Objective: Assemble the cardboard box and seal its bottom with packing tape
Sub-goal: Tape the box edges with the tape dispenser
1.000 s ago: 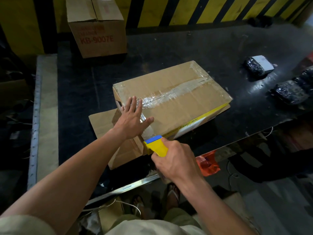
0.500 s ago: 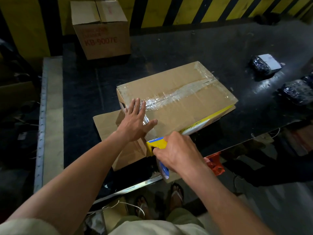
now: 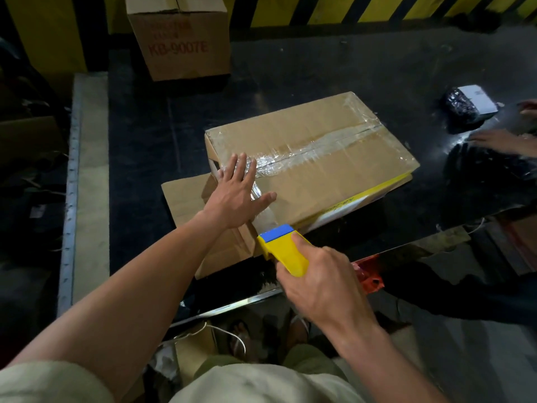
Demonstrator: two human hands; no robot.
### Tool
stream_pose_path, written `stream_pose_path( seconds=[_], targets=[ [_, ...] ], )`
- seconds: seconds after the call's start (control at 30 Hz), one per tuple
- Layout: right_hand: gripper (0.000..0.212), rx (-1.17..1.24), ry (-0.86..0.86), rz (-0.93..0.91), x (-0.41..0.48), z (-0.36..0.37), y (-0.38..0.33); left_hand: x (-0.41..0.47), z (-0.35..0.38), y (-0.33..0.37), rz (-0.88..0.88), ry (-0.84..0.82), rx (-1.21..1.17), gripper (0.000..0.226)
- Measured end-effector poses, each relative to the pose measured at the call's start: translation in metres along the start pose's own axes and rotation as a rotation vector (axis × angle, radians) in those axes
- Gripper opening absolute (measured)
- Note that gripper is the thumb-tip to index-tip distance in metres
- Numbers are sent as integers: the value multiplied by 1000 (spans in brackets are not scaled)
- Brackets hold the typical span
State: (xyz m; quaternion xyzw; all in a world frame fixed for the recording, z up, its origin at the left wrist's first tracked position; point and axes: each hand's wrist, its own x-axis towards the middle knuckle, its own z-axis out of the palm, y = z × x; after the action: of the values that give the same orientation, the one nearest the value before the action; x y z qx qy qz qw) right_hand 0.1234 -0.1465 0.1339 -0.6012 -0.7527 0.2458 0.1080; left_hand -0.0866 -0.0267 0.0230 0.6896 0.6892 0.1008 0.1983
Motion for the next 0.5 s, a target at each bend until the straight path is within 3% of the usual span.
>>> stream_pose_path(
  seconds=[0.1, 0.23, 0.37, 0.5],
  targets=[
    [52, 22, 29, -18, -11, 8, 0, -1, 0, 0, -1, -4, -3, 99],
    [47, 45, 19, 38, -9, 10, 5, -2, -2, 1, 1, -12, -10, 99],
    [34, -35, -254, 177, -22, 27, 13, -1, -4, -1, 11, -23, 9, 99],
    [39, 83, -165, 134, -24, 25, 26, 1, -3, -3, 9, -21, 2, 99]
  ],
)
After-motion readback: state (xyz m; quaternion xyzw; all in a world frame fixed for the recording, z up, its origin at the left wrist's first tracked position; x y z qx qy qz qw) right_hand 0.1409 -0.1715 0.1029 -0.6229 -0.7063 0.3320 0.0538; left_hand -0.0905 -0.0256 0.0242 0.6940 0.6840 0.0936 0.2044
